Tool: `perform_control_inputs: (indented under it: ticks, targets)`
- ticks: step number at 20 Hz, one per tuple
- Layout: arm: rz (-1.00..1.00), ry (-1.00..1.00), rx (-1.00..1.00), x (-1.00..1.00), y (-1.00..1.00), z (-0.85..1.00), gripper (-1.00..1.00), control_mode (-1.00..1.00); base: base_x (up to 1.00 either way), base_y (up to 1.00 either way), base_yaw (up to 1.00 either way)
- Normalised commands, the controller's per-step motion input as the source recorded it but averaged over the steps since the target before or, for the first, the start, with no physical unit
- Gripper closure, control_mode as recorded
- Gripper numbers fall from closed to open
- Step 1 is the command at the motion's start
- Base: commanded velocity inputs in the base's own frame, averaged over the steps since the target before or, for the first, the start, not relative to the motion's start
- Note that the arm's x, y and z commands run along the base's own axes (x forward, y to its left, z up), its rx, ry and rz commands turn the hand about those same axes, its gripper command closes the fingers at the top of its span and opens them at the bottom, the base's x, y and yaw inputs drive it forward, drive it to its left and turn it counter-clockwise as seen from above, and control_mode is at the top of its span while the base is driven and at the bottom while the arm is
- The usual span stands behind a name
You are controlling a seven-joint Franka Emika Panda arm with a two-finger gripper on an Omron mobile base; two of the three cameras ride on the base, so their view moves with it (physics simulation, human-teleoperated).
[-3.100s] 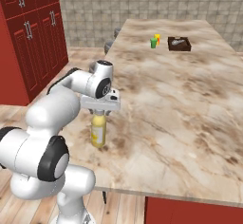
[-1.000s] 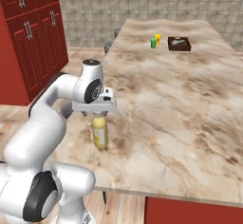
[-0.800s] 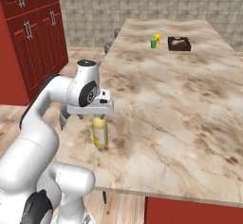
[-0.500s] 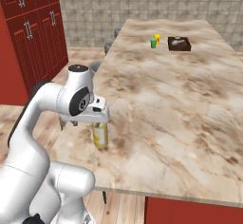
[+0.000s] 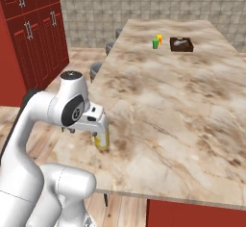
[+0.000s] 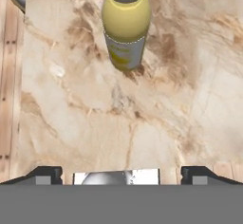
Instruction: Place the drinks on the dining counter in a tight cluster.
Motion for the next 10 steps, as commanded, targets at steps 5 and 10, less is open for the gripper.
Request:
perform_control_inputs:
  ticks: [5, 10]
  targets:
    - [0.0, 0.0, 0.0, 0.0, 0.0, 0.0, -1.0, 1.0, -0.13, 0.0, 0.0]
    - [0.0, 0.0, 0.0, 0.0, 0.0, 0.0, -1.0, 1.0, -0.89, 0.03, 0.07]
